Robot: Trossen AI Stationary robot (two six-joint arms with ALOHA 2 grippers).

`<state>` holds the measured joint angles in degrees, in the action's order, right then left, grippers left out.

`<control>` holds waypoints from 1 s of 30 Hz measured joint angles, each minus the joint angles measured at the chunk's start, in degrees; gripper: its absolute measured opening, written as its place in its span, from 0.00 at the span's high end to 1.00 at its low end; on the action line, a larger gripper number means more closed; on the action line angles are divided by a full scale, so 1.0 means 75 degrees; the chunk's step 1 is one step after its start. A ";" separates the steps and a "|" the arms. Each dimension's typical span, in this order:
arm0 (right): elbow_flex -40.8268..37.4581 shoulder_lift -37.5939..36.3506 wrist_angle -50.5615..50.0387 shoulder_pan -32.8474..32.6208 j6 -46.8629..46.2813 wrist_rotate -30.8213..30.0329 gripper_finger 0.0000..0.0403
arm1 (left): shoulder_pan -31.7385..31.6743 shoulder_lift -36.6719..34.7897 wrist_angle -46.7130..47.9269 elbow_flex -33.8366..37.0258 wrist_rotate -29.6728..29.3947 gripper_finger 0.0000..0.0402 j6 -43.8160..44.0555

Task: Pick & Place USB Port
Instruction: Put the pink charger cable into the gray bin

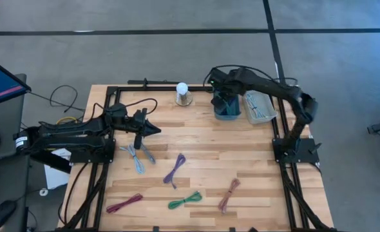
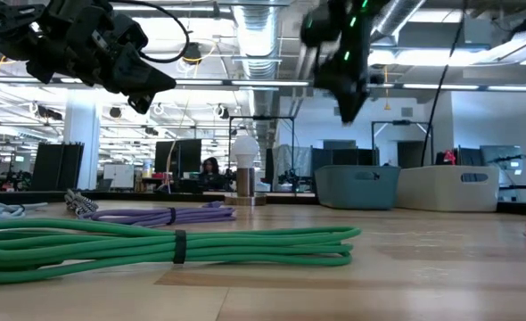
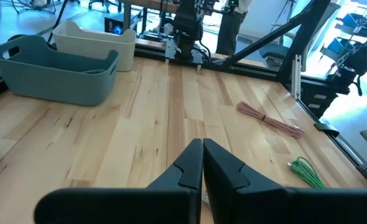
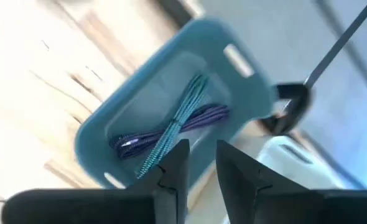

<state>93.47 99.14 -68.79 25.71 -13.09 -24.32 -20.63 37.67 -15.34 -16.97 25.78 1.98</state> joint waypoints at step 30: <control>-0.2387 -0.3268 0.0170 -0.6222 -0.3608 0.2857 0.85 | 0.0001 0.0000 0.0033 0.0000 0.0000 0.97 -0.0029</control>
<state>75.57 74.63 -67.52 -20.96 -40.15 -2.90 -20.62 37.67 -15.09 -16.97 25.78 1.76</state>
